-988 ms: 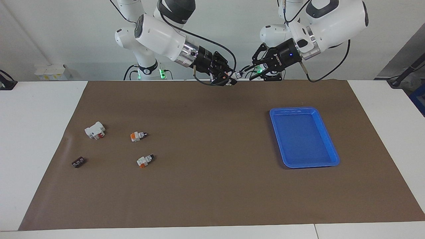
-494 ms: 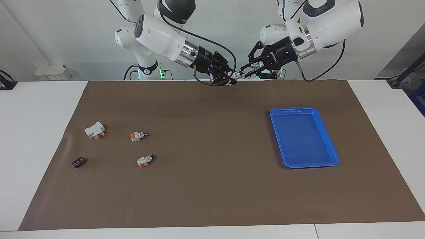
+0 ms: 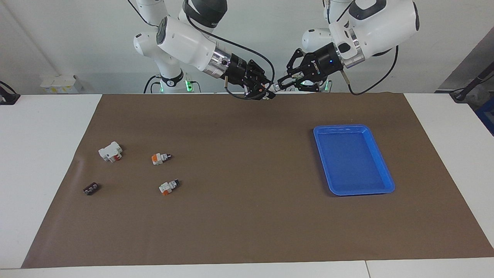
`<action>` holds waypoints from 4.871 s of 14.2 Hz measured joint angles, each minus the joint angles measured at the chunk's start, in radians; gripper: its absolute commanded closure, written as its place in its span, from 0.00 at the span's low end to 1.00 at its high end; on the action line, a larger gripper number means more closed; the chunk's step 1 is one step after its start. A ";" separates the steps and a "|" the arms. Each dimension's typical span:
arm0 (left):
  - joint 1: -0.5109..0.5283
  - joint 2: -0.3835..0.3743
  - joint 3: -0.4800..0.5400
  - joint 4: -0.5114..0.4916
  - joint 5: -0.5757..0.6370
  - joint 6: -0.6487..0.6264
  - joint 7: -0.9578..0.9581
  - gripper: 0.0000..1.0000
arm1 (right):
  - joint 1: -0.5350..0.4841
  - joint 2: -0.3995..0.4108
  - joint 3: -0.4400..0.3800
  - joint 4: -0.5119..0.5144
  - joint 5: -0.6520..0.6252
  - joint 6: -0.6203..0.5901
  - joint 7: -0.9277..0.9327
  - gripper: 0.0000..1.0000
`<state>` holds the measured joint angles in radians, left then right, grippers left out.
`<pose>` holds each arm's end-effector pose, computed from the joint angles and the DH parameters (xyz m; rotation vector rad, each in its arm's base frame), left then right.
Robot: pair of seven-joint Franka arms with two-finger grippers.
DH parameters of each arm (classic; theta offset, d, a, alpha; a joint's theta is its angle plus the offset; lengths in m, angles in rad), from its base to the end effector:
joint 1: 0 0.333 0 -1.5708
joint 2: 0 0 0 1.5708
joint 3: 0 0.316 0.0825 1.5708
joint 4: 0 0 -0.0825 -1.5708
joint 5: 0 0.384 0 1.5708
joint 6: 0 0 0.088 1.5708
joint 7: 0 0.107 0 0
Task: Turn and place switch with both arms
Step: 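Move the left gripper toward the switch end held by the right gripper, then close the left gripper on the free end of the switch, then open the right gripper to release the switch to the left gripper, then lower the switch into the blue tray while the right gripper withdraws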
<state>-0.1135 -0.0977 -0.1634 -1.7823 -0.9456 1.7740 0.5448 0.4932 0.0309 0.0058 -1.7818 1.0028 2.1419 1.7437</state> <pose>0.5027 -0.2207 0.6292 2.1114 -0.7236 0.2459 0.5162 0.3220 0.5807 -1.5551 1.7302 0.8807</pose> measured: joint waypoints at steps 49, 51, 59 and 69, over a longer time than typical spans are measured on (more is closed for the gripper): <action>-0.005 -0.039 -0.061 -0.031 -0.009 0.114 -1.783 1.00 | -0.024 -0.031 -0.019 -0.006 -0.007 -0.049 -0.003 0.00; -0.027 -0.045 -0.080 -0.029 -0.018 0.127 -1.807 1.00 | -0.008 -0.019 -0.005 -0.006 -0.050 -0.038 -0.003 0.00; -0.034 -0.048 -0.083 -0.032 -0.002 0.128 -1.811 1.00 | 0.011 -0.018 -0.003 0.000 -0.100 -0.032 -0.003 0.00; -0.022 -0.065 -0.075 -0.090 0.146 0.127 -1.775 1.00 | -0.032 -0.022 -0.015 0.012 -0.102 -0.138 -0.078 0.00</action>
<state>-0.1359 -0.1622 -0.2381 -1.8726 -0.7997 1.9011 -1.2299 0.4610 0.0086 -0.0095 -1.7699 0.9011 2.0039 1.6657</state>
